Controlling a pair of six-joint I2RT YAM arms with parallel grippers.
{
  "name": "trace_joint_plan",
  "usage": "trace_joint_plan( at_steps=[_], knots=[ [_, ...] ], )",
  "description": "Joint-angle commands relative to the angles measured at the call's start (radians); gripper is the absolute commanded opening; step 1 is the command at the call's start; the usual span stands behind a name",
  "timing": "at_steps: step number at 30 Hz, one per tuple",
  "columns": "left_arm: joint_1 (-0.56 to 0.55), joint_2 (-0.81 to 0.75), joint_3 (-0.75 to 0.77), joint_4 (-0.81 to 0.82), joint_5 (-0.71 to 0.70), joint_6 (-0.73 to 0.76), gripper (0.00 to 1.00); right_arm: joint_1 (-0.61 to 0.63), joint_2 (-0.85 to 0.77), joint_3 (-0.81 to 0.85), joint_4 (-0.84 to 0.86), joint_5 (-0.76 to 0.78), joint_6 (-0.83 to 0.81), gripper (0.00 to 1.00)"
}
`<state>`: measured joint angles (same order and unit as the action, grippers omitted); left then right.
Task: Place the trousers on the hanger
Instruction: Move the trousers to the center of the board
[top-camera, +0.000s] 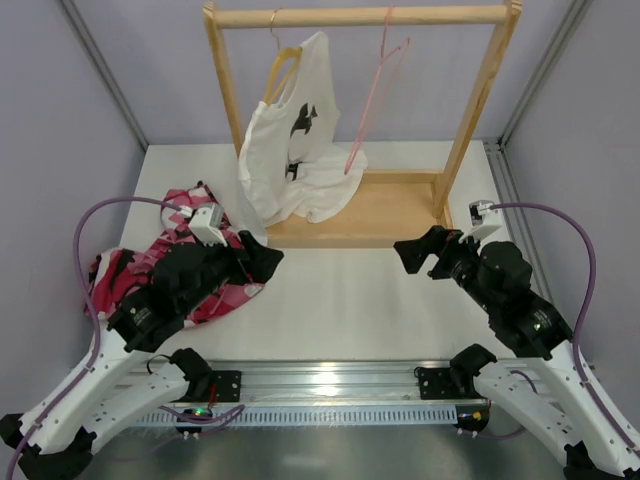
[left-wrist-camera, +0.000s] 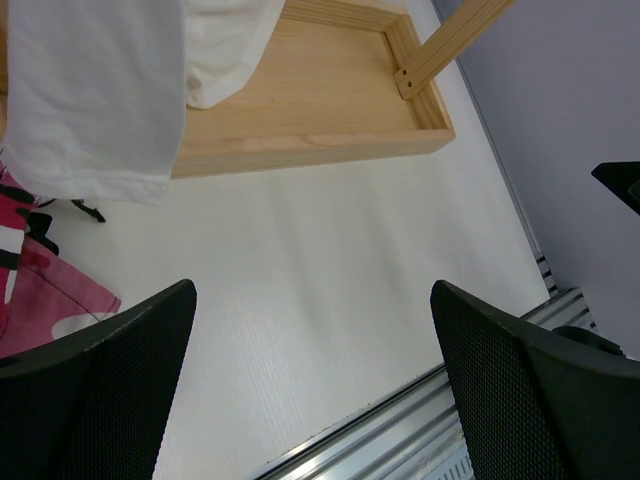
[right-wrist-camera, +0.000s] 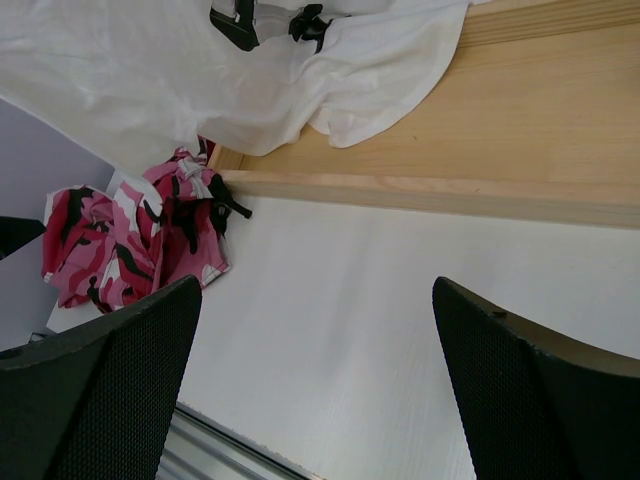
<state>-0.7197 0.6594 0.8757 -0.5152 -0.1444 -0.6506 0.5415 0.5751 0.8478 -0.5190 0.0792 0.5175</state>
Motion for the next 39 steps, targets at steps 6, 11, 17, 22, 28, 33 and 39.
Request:
trace_joint_plan(
  at_steps=[6,11,17,22,28,33,39],
  knots=[
    [0.003,0.037,0.042,-0.025,-0.144,-0.035,1.00,0.006,0.014,0.023,0.045,-0.012,-0.017,1.00],
    [0.005,0.107,0.071,-0.098,-0.250,-0.063,1.00,0.006,0.011,0.031,0.027,-0.001,-0.030,0.99],
    [0.128,0.215,0.092,-0.321,-0.460,-0.215,1.00,0.005,0.000,0.004,0.048,-0.047,-0.027,1.00],
    [0.340,0.284,-0.001,-0.265,-0.301,-0.218,1.00,0.006,-0.001,-0.038,0.069,-0.113,-0.019,1.00],
    [0.402,0.425,-0.093,-0.086,-0.195,-0.156,1.00,0.005,0.009,-0.072,0.080,-0.125,-0.017,1.00],
    [0.402,0.528,-0.103,-0.039,-0.089,-0.116,0.64,0.006,0.023,-0.085,0.076,-0.159,-0.016,1.00],
    [0.401,0.464,-0.110,-0.023,-0.092,-0.097,0.08,0.005,0.025,-0.090,0.076,-0.156,-0.013,1.00]
  ],
)
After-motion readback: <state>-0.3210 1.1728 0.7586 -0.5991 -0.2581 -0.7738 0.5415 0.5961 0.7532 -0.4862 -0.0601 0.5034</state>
